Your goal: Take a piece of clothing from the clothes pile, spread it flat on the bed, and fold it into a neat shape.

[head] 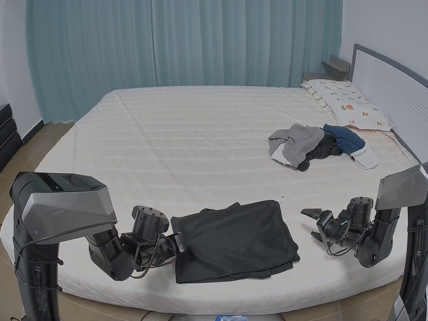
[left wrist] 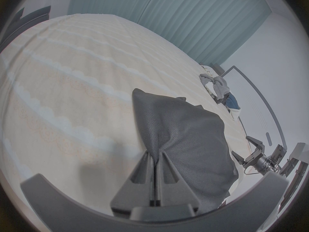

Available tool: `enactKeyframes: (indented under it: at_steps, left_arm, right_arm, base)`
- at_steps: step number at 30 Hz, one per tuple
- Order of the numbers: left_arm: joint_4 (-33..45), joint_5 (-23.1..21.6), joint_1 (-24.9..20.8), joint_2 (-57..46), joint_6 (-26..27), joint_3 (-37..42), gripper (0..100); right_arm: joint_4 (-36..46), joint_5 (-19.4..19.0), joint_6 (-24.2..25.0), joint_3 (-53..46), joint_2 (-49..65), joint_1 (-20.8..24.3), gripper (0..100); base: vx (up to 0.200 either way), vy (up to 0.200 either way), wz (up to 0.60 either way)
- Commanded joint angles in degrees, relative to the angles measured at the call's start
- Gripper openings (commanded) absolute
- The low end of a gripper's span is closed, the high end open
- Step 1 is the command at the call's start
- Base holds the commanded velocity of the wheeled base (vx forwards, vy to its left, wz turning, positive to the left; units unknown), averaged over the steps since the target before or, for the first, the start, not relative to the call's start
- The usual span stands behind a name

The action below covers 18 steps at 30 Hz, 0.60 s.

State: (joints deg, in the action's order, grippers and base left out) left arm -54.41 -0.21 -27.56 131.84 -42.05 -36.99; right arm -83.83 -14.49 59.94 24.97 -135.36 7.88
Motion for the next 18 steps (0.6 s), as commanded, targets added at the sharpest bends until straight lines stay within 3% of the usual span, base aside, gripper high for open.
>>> enactKeyframes:
  at_steps: [1,6,12,18]
  left_arm:
    - [-0.8,0.0,0.0,0.2,-0.1,0.5,0]
    - [-1.1,0.0,0.0,0.1,-0.2,0.6,0]
    - [-1.1,0.0,0.0,0.0,-0.2,0.5,0]
    - [-1.1,0.0,0.5,-0.1,-0.4,-0.5,0]
  right_arm:
    - [0.0,0.0,0.0,0.0,-0.2,0.0,100]
    - [0.0,0.0,0.0,0.0,-0.2,0.0,100]
    - [0.0,0.0,0.0,0.0,-0.2,0.0,100]
    - [0.0,0.0,0.0,0.0,-0.2,0.1,100]
  base:
    - [0.000,0.000,0.00]
    - [0.000,0.000,0.00]
    - [-0.200,0.000,0.00]
    - [0.000,0.000,0.00]
